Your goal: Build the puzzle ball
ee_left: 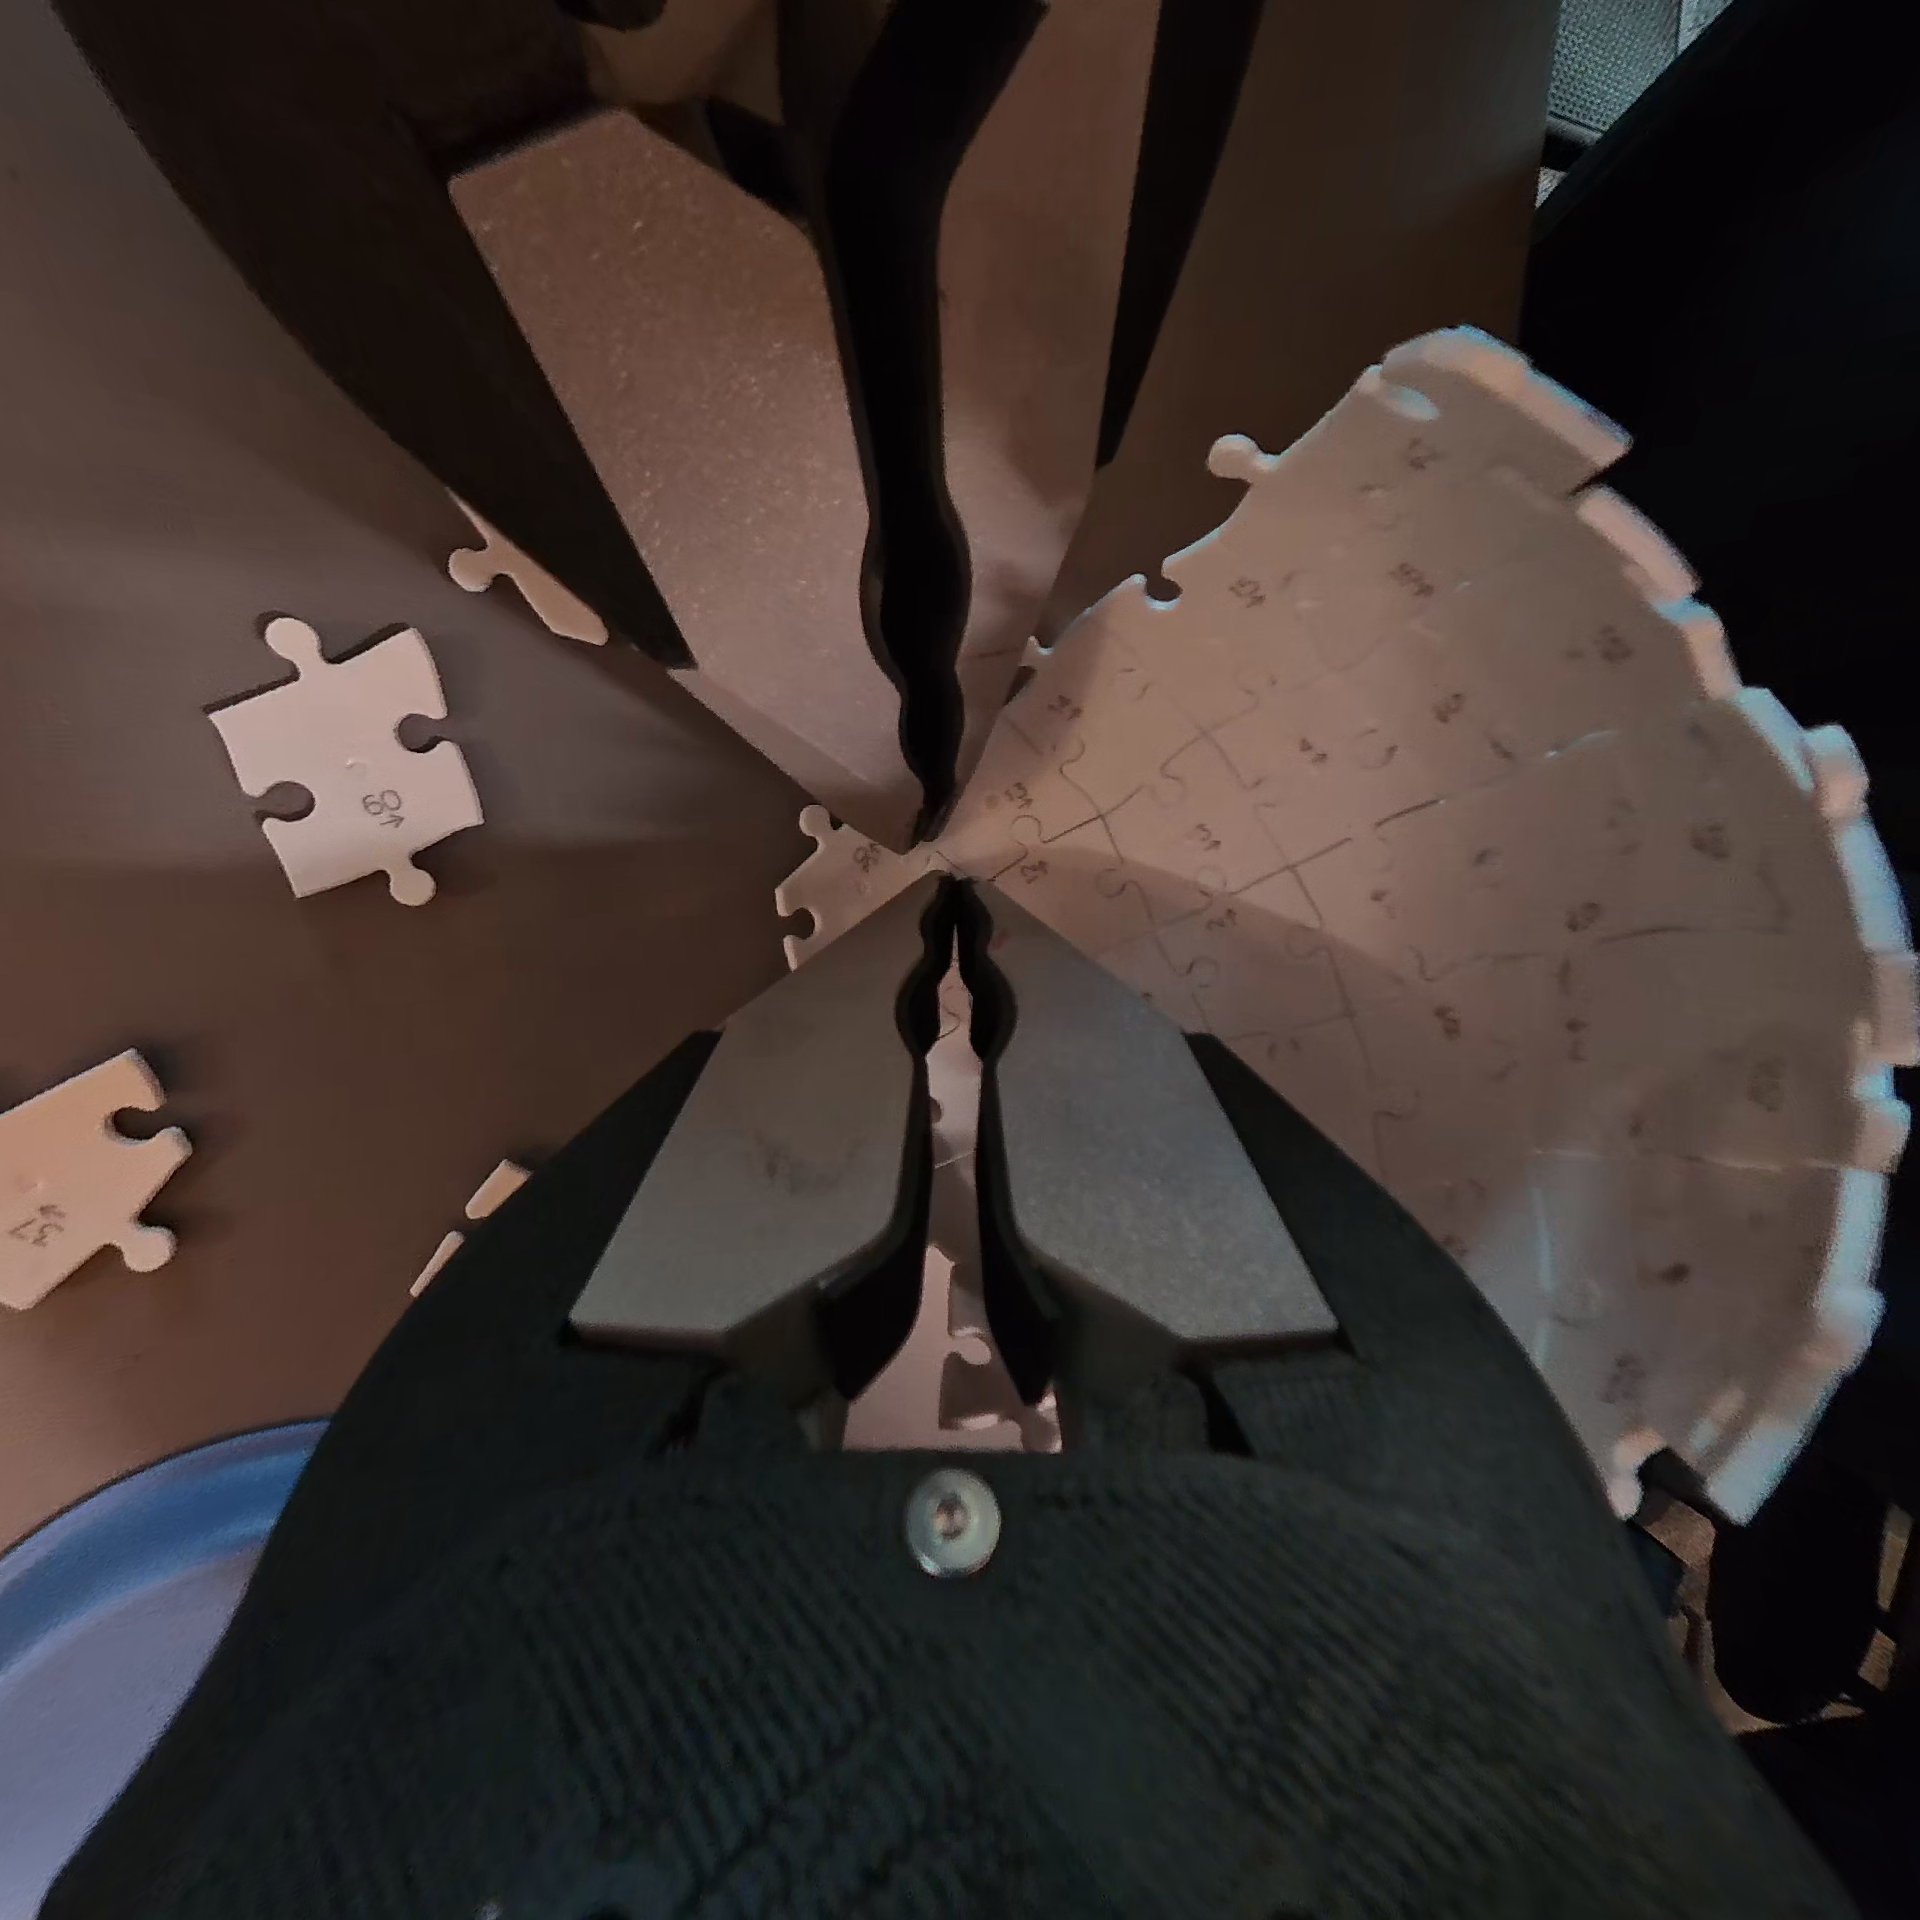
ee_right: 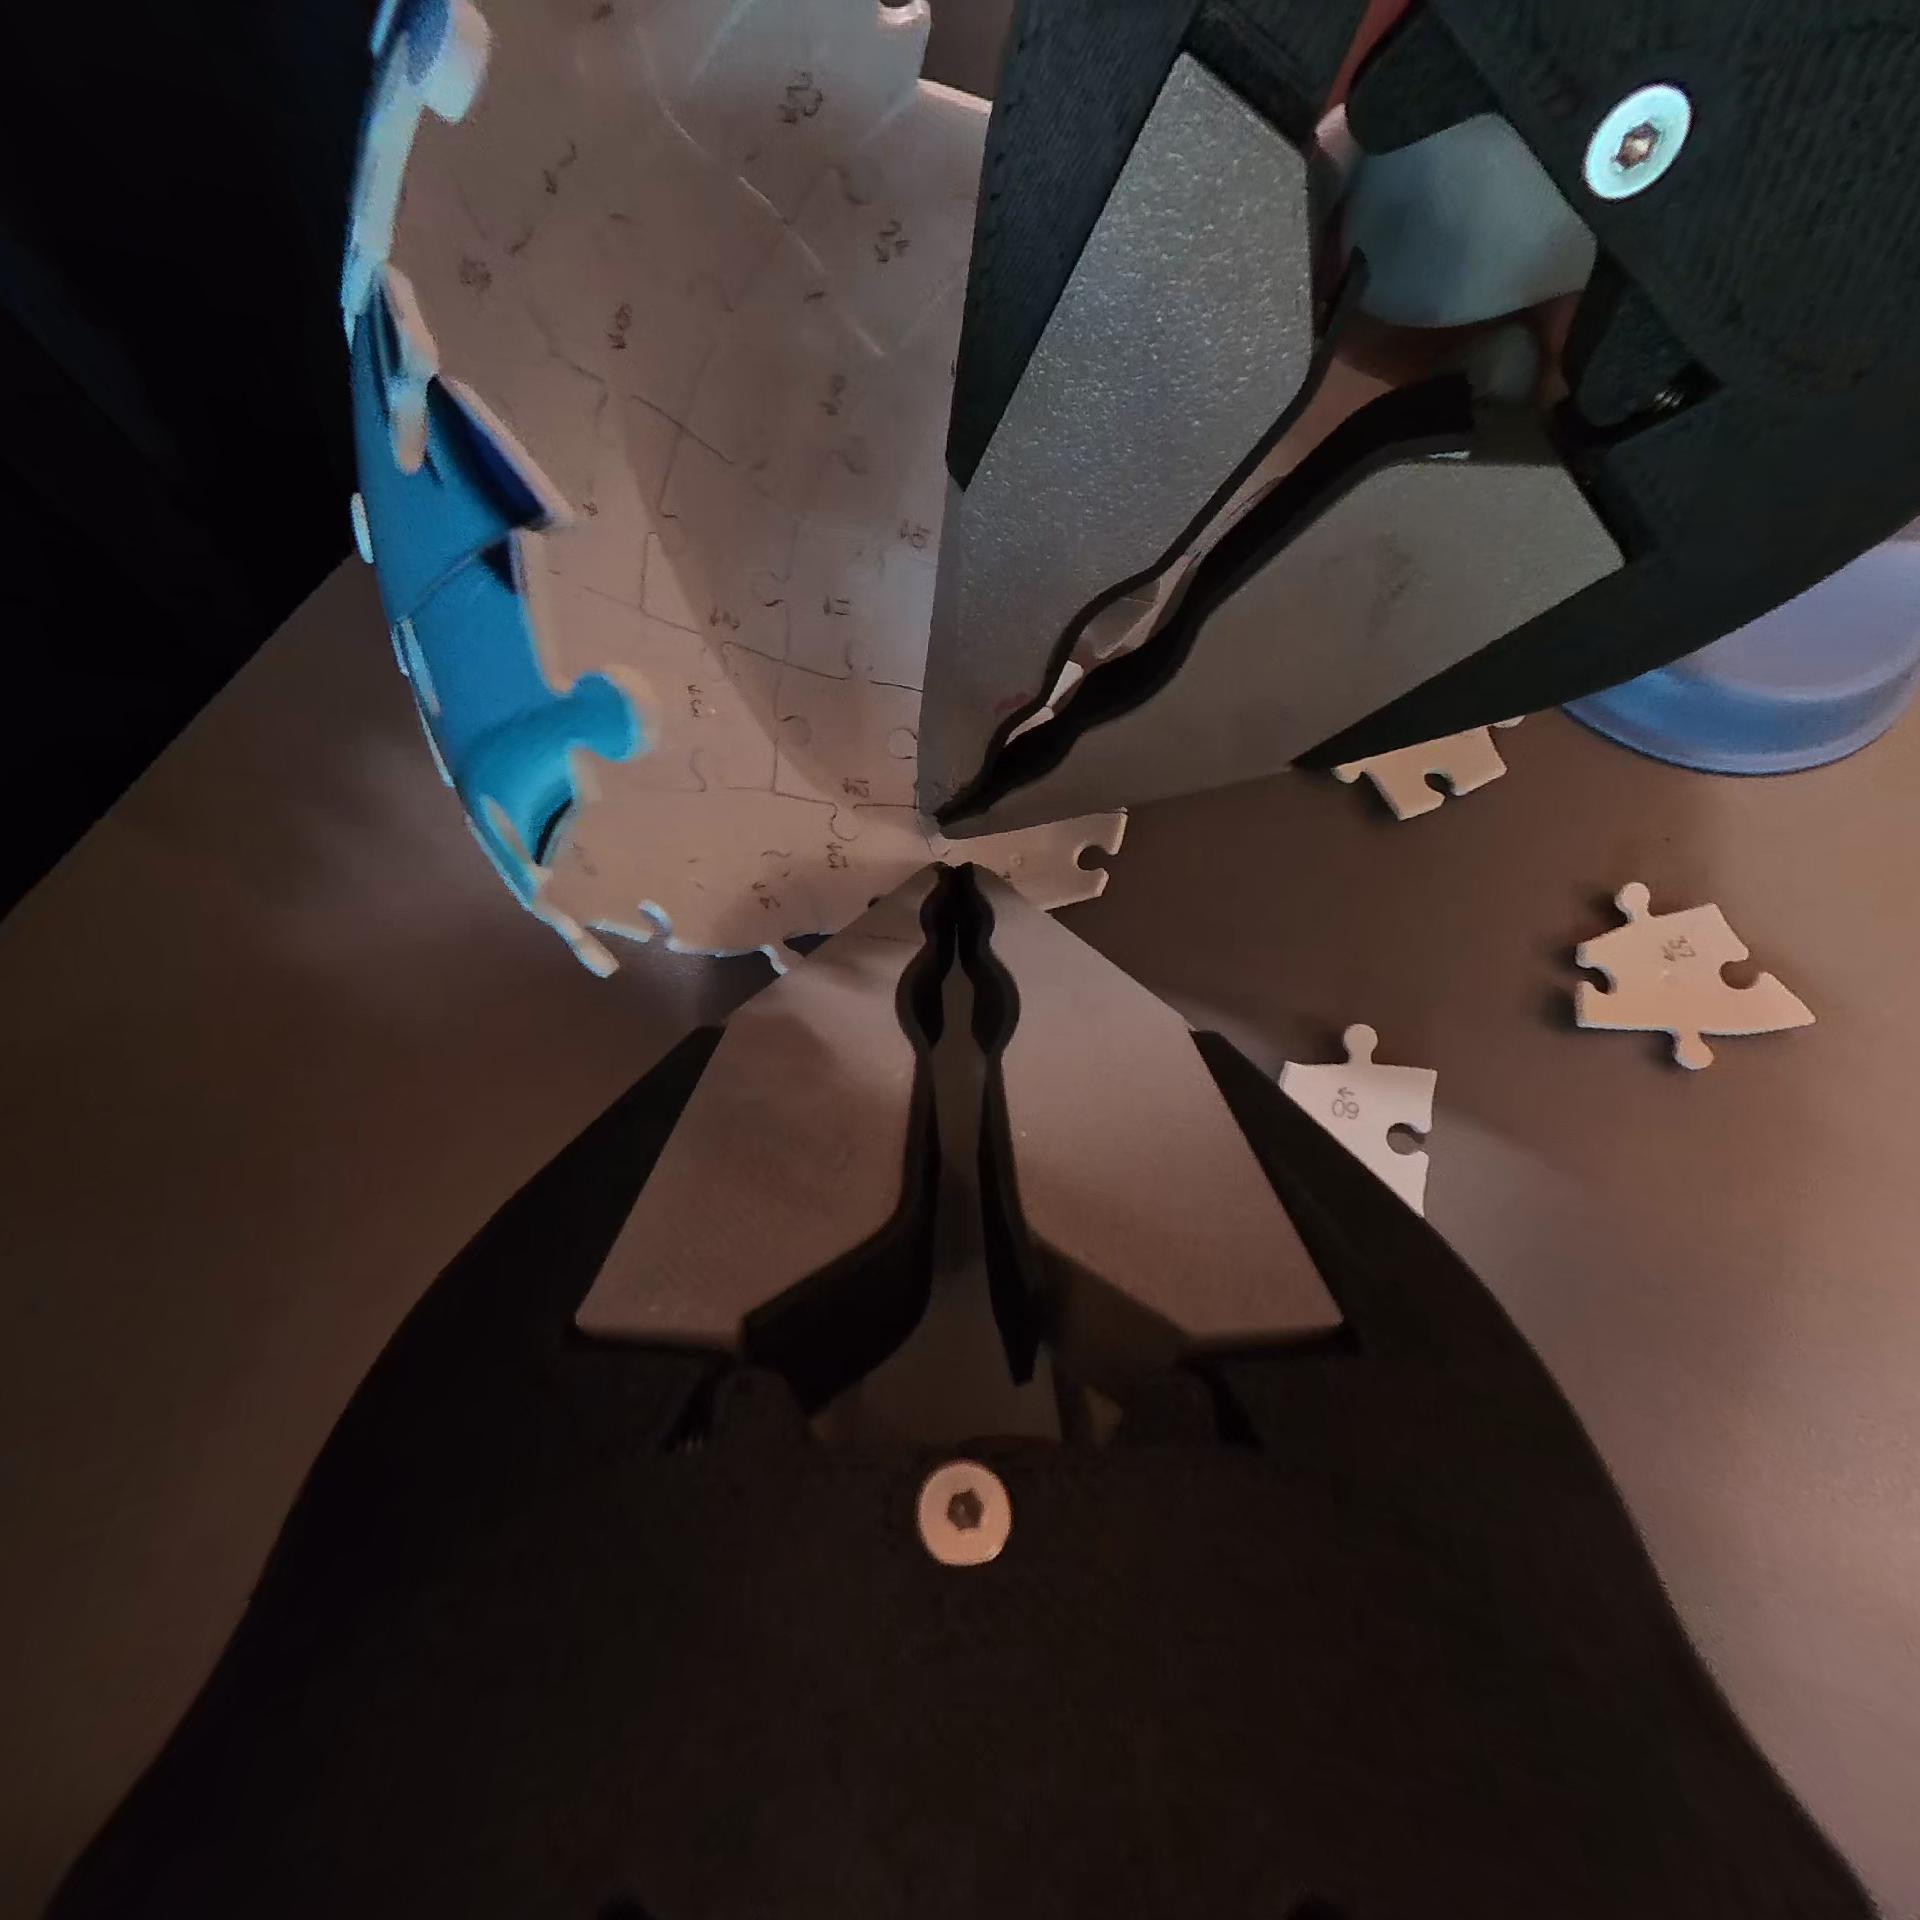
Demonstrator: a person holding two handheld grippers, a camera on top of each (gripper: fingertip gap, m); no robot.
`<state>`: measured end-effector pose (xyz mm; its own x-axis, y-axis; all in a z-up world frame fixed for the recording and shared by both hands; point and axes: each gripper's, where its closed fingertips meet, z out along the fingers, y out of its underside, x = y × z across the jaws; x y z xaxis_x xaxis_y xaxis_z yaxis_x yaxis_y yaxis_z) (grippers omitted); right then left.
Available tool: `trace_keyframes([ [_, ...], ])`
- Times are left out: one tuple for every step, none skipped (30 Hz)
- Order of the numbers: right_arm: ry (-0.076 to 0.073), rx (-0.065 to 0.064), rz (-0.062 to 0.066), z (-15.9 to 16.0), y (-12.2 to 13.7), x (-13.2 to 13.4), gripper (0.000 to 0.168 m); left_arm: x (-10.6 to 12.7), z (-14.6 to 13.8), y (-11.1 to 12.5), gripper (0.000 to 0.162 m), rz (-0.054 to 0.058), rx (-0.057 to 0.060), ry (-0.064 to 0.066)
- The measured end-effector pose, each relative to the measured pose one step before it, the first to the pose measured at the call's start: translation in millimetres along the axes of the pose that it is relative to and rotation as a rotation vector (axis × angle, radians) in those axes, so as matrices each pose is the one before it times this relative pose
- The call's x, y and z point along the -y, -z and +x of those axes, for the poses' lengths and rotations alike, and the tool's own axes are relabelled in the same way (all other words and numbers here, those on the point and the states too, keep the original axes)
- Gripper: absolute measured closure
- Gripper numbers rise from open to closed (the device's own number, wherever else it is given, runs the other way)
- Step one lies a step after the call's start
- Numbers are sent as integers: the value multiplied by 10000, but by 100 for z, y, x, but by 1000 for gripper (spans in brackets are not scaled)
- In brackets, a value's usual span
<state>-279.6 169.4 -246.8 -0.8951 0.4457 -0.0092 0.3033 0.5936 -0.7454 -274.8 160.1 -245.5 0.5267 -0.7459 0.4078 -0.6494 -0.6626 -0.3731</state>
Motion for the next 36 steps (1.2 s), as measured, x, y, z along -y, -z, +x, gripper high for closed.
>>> trace_keyframes([
  [3, 27, -3, 0, 6, -7, 168, -1, -3, -8, 162, -8, -2, 1],
  [4, 15, -3, -8, -8, -9, 168, 1, 4, -3, 162, -4, 1, 0],
  [10, 1, -3, -7, -1, -2, 168, 0, -2, -6, 162, -2, -3, 7],
  [12, -14, -4, 1, -4, 0, 168, 10, -4, 3, 162, -2, -2, 11],
  [1, -17, 0, 12, -3, 3, 168, -1, -1, -2, 162, -6, 8, 7],
  [7, -19, -1, 4, 1, 12, 168, -4, -4, -6, 162, -8, 15, -2],
  [16, -31, -15, 6, -6, 7, 168, 3, 1, 4, 162, -10, 12, 5],
  [25, -46, -24, 2, -6, 14, 168, 6, -3, -10, 162, -9, 15, 4],
  [23, -49, -18, 14, 3, 11, 168, 5, 3, -3, 162, -8, 22, 8],
  [23, -47, -6, -8, -5, 15, 168, 0, -5, -6, 162, -12, 31, -3],
  [31, -45, 3, 4, -7, 37, 168, -4, 1, 0, 162, -17, 37, -6],
  [34, -49, 26, 3, 11, 66, 168, -4, -4, -14, 162, -24, 44, -9],
  [33, -34, 73, -35, 25, 105, 168, -12, -3, -13, 162, -25, 46, -15],
  [1, 43, 134, -162, 120, 177, 168, -5, 18, -15, 162, -15, 34, -2],
  [-69, 106, 302, -222, 322, 461, 168, 15, 17, 0, 162, 3, 32, -1],
  [-148, 26, 550, -24, 599, 857, 168, 10, -11, -22, 162, 9, 54, 2],
  [-213, 6, 619, 81, 785, 1003, 168, -3, -7, -7, 162, 7, 56, 4],
  [-236, -11, 548, 125, 803, 931, 168, -2, 4, 5, 162, -7, 68, -3],
  [-197, -81, 439, 171, 705, 778, 168, -2, 13, 4, 162, -26, 95, -24],
  [-118, -176, 325, 245, 543, 535, 168, -3, -19, -12, 162, -37, 138, -55],
  [-51, -231, 186, 236, 368, 271, 168, -10, -5, -20, 162, -55, 143, -45],
  [-22, -253, 39, 232, 205, 1, 168, -4, 7, 1, 162, -53, 125, -32],
  [-35, -267, -33, 230, 93, -125, 168, -12, 84, -26, 162, -42, 70, -21],
  [-56, -236, -51, 169, 50, -169, 168, -2, 146, -57, 162, -28, 24, 8],
  [-53, -162, -46, 62, 43, -150, 168, -5, 144, -58, 162, -26, 33, 12],
  [-44, -131, -17, -9, 75, -91, 168, 15, 65, 6, 162, -14, 104, 13],
  [-30, -132, 23, -6, 134, -20, 168, 11, 89, 28, 162, -17, 93, 7],
  [-37, -141, 70, 17, 180, 55, 168, 34, 236, 47, 162, 3, 20, 3],
  [-76, -152, 108, 57, 247, 123, 168, 88, 293, 57, 162, 27, 3, 8],
  [-130, -135, 117, 71, 256, 123, 168, 72, 170, 70, 162, 23, 97, -8],
  [-166, -97, 104, 26, 259, 91, 168, 22, 136, 52, 162, -3, 125, -2],
  [-155, -74, 100, -23, 261, 88, 168, -51, 23, 25, 162, -46, 204, -9],
  [-103, -71, 121, -87, 242, 117, 168, -92, -31, -16, 162, -71, 247, -16],
  [-49, -59, 102, -133, 227, 101, 168, -132, 97, -52, 162, -108, 179, -30],
  [-29, -78, 56, -116, 213, 34, 168, -91, 209, -62, 162, -88, 119, -42],
  [-27, -121, 43, -45, 198, 5, 168, -13, 161, -29, 162, -45, 134, -19],
])
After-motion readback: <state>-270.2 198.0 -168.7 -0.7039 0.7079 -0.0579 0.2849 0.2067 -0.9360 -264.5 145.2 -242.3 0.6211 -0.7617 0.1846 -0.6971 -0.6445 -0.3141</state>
